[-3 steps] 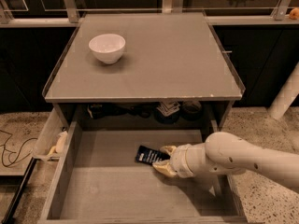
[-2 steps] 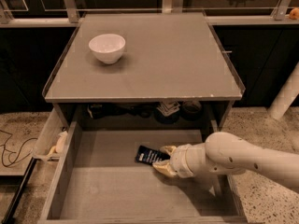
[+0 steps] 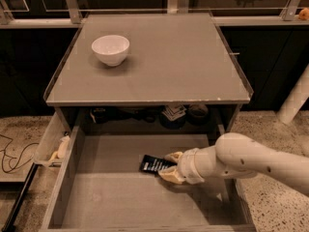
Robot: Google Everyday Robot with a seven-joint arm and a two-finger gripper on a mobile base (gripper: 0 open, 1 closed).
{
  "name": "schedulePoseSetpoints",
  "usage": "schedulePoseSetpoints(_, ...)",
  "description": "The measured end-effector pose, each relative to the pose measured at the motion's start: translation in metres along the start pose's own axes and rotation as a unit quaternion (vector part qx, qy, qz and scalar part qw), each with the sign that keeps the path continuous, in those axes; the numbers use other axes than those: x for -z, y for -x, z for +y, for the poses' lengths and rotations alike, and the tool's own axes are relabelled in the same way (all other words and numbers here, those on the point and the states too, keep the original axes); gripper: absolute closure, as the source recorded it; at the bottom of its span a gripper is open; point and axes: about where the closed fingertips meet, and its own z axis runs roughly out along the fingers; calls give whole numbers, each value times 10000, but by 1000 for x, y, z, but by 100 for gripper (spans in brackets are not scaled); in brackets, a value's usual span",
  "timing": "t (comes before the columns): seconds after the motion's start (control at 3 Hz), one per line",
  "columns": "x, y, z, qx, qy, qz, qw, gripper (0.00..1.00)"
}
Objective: Pick rxbar blueberry from top drawer and place on counter
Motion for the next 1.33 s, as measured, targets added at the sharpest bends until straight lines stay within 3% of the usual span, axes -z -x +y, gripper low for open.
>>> schedulePoseSetpoints(0.67,70,44,12,197,684,-516,9961,100)
schedulePoseSetpoints(1.0,110,67,12,303,794,-636,9943,100)
schedulePoseSetpoints(1.33,163,101,7,536,537,-519,9958,100)
